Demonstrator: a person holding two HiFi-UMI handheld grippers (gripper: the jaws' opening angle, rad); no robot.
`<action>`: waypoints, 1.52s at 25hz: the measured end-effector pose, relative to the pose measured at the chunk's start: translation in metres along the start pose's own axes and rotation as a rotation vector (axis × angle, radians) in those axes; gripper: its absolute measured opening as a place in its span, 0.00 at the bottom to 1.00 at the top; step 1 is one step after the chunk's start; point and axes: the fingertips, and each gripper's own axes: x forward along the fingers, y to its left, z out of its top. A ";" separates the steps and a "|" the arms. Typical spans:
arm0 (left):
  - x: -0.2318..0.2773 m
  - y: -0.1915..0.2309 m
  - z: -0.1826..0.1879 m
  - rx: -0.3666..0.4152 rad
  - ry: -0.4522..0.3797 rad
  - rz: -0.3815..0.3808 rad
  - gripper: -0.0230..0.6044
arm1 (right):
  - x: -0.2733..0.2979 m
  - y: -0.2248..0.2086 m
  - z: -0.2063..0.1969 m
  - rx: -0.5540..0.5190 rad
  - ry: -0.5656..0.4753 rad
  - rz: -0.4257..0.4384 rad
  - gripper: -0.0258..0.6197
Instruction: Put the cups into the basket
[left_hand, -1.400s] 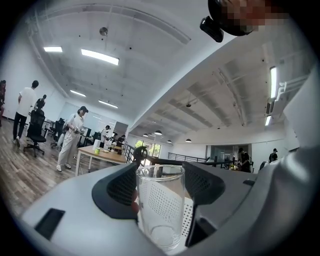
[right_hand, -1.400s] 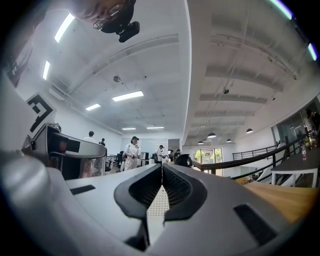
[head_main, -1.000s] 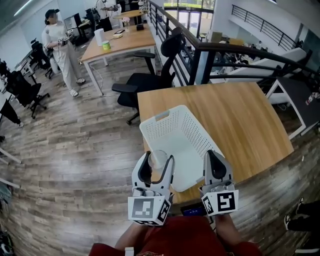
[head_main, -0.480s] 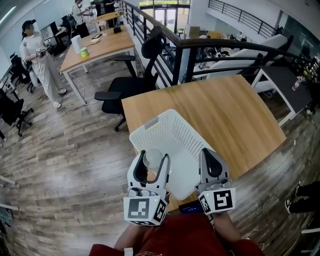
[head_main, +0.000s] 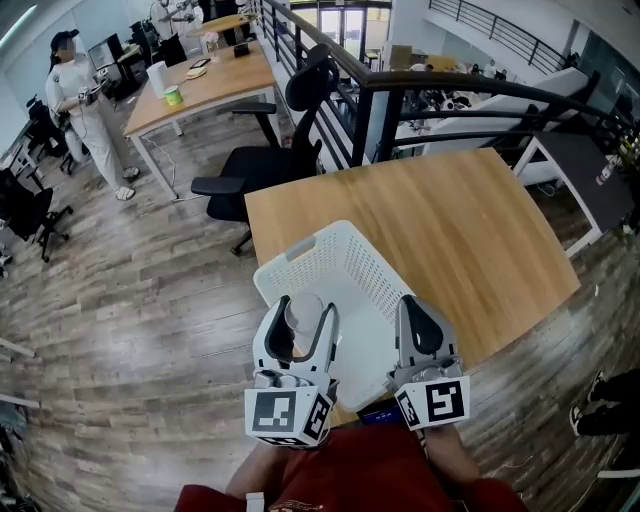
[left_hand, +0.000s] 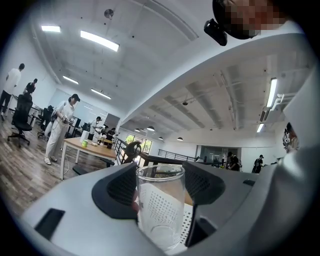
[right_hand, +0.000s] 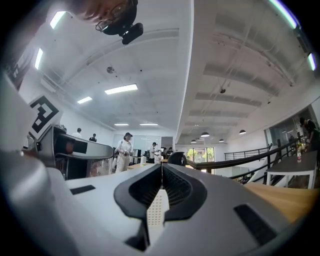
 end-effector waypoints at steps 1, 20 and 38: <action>0.003 -0.001 -0.001 0.005 -0.001 0.009 0.50 | 0.003 -0.002 -0.001 0.002 0.001 0.012 0.06; 0.054 -0.008 -0.034 0.024 0.085 0.105 0.50 | 0.040 -0.026 -0.016 0.056 0.006 0.144 0.06; 0.105 0.018 -0.092 0.007 0.221 0.163 0.50 | 0.044 -0.029 -0.025 0.077 0.010 0.155 0.06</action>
